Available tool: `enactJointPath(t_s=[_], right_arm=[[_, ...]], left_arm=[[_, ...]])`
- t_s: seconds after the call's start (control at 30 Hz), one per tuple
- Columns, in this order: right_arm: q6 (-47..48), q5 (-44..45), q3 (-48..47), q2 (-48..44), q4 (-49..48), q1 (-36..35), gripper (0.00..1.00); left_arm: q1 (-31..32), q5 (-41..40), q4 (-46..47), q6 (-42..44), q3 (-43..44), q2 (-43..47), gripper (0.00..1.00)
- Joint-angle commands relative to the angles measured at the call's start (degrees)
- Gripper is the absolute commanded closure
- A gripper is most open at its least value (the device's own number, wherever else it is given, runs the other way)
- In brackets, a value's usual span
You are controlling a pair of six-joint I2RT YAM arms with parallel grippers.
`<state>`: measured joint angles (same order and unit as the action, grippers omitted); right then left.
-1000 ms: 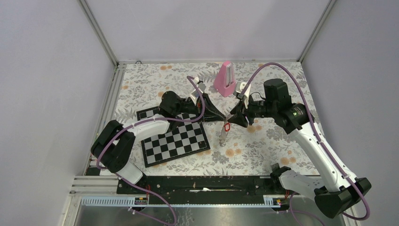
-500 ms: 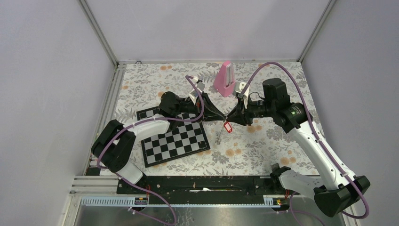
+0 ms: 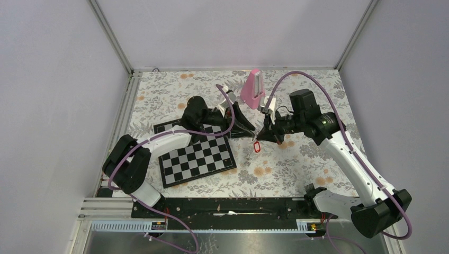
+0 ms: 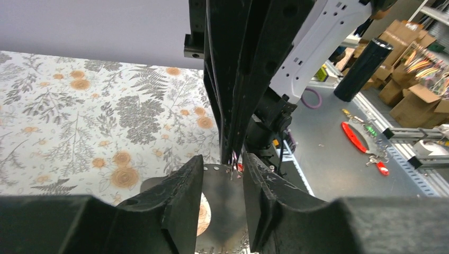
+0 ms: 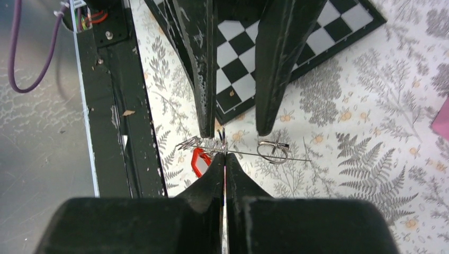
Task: Put the keys on the keyring
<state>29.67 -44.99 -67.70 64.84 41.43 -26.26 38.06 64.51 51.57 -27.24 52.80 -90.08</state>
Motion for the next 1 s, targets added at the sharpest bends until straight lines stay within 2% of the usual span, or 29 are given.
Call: enactJointPath(t_s=[0.0, 0.2, 0.63, 0.97], right_arm=[[2.82, 1.50, -3.94, 1.77, 5.11, -0.37, 1.00], [2.50, 2.42, -5.65, 3.05, 6.22, -0.59, 1.00], [1.93, 2.54, -3.97, 3.17, 4.96, -0.72, 1.00], [1.89, 2.49, -3.23, 2.77, 4.63, -0.72, 1.00]], left_arm=[[-0.14, 0.80, -10.94, 10.62, 4.85, 2.46, 0.61], [1.31, 0.40, -20.04, 17.90, 7.32, 1.43, 0.60], [2.43, 0.10, -19.23, 17.24, 7.85, 0.08, 0.67], [2.39, 0.39, -19.00, 16.85, 7.76, -0.09, 0.86]])
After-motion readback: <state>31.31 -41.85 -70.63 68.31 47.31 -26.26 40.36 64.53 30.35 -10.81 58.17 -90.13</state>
